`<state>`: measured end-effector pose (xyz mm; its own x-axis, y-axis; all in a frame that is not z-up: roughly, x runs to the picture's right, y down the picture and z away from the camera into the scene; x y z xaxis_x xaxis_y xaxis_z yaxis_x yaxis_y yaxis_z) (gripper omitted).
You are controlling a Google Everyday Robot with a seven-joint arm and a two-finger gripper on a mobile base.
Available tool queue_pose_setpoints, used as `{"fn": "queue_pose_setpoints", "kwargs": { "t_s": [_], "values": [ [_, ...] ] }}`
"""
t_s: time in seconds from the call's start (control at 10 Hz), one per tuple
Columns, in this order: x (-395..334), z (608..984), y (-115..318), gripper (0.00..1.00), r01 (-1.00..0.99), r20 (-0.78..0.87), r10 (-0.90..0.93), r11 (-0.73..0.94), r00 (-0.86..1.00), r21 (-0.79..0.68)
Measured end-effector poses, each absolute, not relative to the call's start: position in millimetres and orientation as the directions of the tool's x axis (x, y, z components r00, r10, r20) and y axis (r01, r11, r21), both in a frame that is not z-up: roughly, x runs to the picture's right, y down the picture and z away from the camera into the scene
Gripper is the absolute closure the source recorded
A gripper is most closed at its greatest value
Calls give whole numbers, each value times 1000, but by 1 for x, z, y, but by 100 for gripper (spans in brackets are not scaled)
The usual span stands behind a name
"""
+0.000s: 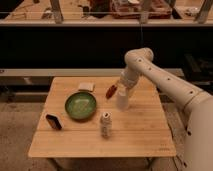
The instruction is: Place the ceramic cup in the ceramic bowl
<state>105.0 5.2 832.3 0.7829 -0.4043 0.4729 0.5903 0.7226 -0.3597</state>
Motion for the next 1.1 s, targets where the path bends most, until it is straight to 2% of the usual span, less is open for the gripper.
{"fn": "queue_pose_setpoints", "kwargs": {
  "t_s": [0.5,1.1],
  "values": [
    [110,851,-1,37,588,467,-398,709,789,-389],
    [127,870,21,37,576,475,-366,690,800,-438]
  ]
}}
